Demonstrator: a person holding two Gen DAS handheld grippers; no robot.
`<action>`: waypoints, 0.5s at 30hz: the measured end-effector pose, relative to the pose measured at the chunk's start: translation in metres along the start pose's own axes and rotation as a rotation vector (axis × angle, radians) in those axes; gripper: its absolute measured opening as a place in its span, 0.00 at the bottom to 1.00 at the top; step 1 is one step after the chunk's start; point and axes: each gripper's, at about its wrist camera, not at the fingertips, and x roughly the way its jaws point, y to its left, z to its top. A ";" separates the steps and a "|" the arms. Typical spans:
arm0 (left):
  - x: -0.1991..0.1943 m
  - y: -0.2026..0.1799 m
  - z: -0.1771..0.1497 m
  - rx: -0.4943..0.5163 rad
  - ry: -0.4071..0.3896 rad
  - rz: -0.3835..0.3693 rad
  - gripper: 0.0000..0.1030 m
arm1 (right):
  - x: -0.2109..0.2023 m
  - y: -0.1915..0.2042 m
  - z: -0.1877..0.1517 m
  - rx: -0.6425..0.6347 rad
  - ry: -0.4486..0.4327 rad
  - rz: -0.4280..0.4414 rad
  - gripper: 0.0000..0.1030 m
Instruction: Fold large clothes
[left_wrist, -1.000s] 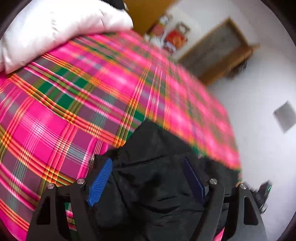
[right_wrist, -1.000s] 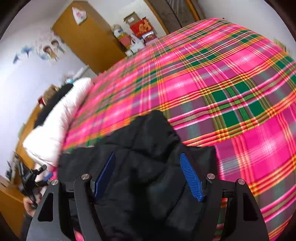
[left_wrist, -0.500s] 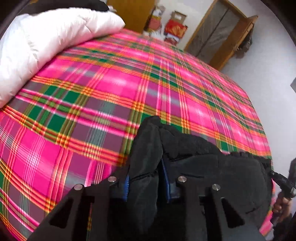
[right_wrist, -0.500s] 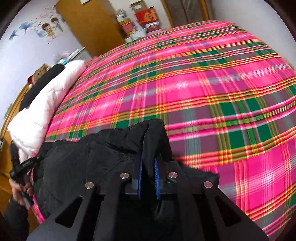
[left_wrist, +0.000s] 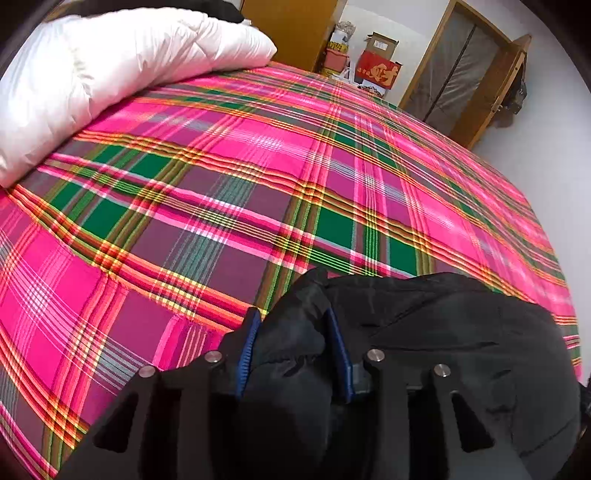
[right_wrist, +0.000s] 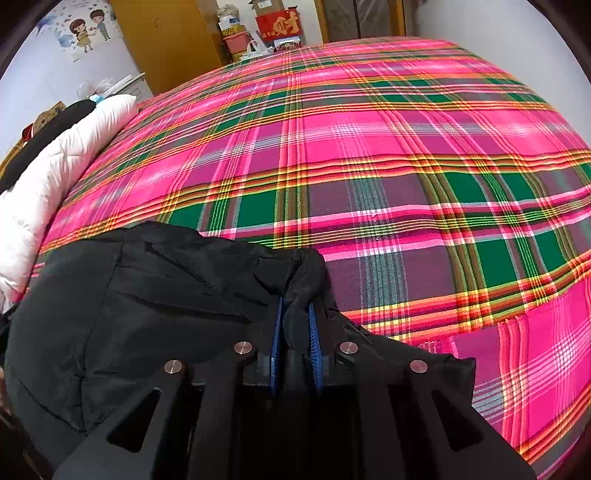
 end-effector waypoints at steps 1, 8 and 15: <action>0.000 -0.001 0.000 0.004 -0.003 0.013 0.42 | 0.000 0.003 0.001 -0.007 -0.001 -0.012 0.14; -0.018 0.001 0.012 0.002 0.029 0.030 0.45 | -0.028 0.008 0.011 -0.025 -0.014 -0.047 0.22; -0.080 0.021 0.039 -0.039 -0.065 -0.007 0.57 | -0.116 0.014 0.022 -0.002 -0.226 0.000 0.41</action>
